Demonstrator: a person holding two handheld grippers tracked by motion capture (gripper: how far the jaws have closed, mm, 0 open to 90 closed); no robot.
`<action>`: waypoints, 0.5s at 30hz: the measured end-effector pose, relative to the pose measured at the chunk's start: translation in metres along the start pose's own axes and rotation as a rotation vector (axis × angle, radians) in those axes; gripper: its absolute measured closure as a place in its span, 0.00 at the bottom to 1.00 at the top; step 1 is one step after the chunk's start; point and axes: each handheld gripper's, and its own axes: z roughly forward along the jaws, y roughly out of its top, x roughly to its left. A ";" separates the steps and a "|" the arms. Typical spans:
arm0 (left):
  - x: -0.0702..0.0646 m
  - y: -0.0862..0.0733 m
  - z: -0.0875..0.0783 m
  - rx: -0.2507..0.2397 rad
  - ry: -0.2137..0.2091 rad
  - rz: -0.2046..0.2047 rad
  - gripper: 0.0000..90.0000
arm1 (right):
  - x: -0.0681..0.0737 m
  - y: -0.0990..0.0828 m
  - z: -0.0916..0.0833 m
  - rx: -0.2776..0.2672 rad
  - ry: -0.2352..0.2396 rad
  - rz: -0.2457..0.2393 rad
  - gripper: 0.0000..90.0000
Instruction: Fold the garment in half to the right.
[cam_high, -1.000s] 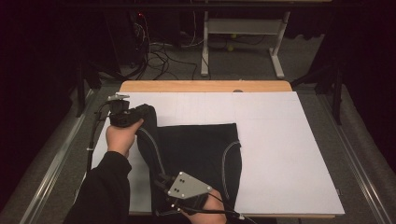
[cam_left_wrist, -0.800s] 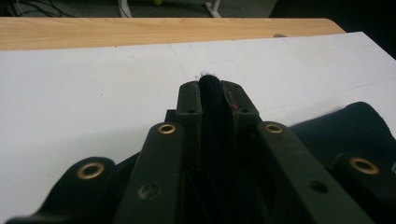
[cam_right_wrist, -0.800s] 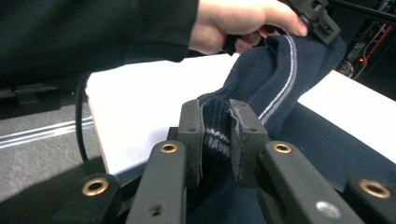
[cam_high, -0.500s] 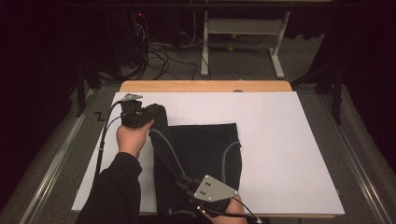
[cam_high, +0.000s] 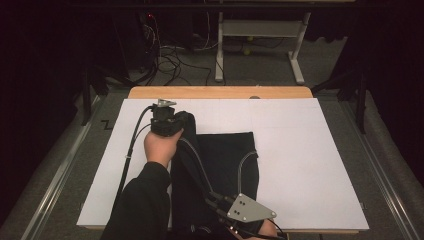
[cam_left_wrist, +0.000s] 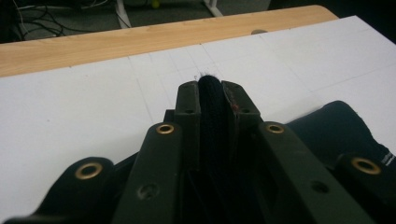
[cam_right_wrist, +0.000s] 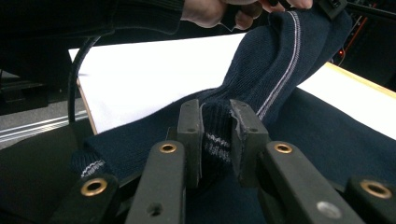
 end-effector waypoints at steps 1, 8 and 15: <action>-0.003 0.000 0.003 0.005 0.001 0.002 0.82 | -0.001 -0.002 -0.002 0.000 -0.003 -0.002 0.86; -0.022 0.002 0.021 0.017 -0.008 0.004 0.82 | -0.008 -0.014 -0.013 0.030 -0.020 0.005 0.85; -0.032 0.003 0.035 0.039 -0.006 0.000 0.82 | -0.019 -0.026 -0.024 0.063 -0.038 0.038 0.85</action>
